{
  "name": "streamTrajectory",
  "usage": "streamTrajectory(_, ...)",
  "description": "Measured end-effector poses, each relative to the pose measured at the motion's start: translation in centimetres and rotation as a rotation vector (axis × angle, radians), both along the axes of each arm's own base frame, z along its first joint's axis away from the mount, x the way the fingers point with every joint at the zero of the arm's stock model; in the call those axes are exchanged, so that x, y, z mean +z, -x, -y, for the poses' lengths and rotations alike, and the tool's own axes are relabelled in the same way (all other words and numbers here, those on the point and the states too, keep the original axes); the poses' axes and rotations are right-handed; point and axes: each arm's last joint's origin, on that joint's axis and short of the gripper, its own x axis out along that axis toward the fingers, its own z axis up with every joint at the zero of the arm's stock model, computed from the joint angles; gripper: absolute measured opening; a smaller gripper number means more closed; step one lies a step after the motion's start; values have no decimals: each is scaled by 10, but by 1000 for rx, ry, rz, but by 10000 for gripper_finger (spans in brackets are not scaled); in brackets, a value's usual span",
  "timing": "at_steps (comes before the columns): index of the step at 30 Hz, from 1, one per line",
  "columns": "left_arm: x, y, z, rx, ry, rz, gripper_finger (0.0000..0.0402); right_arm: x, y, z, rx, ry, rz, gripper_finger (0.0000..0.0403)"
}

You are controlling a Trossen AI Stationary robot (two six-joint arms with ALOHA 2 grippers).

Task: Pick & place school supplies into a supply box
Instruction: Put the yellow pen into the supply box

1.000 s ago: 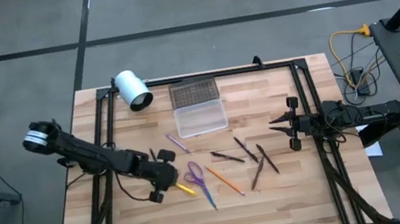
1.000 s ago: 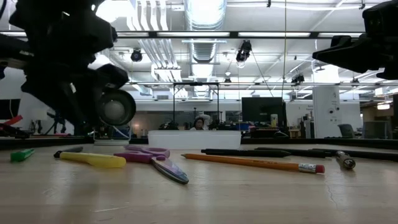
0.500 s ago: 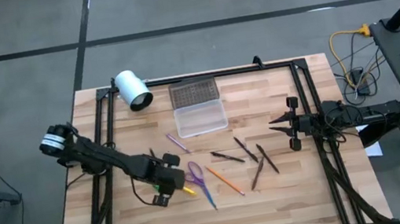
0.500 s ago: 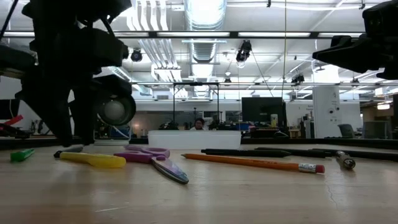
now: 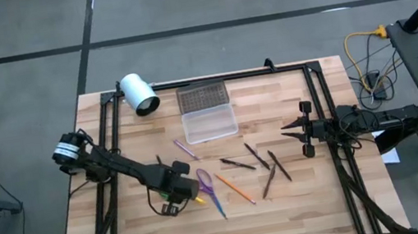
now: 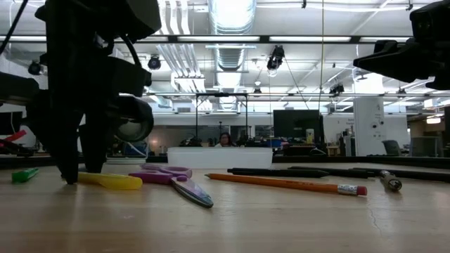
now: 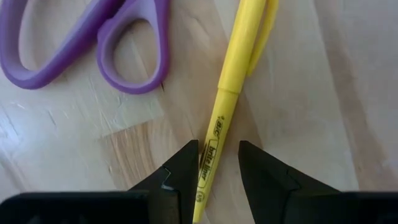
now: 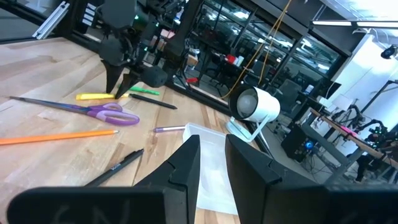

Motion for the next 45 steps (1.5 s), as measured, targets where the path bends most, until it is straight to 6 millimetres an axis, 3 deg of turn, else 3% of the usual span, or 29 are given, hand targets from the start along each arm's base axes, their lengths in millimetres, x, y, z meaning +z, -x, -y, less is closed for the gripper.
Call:
streamTrajectory(14, -4, 0, 0, -1, -1, -6, 96, 0, 0, 0, 0, 0, 0, 68)
streamTrajectory(24, -4, 0, 0, -66, -8, -6, 12, 0, 0, 0, 0, 0, 0, 68)
streamTrajectory(34, -1, -3, 1, -70, -9, -2, 14, 0, 0, 0, 0, 0, 0, 68)
streamTrajectory(45, 18, -12, 12, -88, -71, 107, 12, 0, 0, 0, 0, 0, -1, 68)
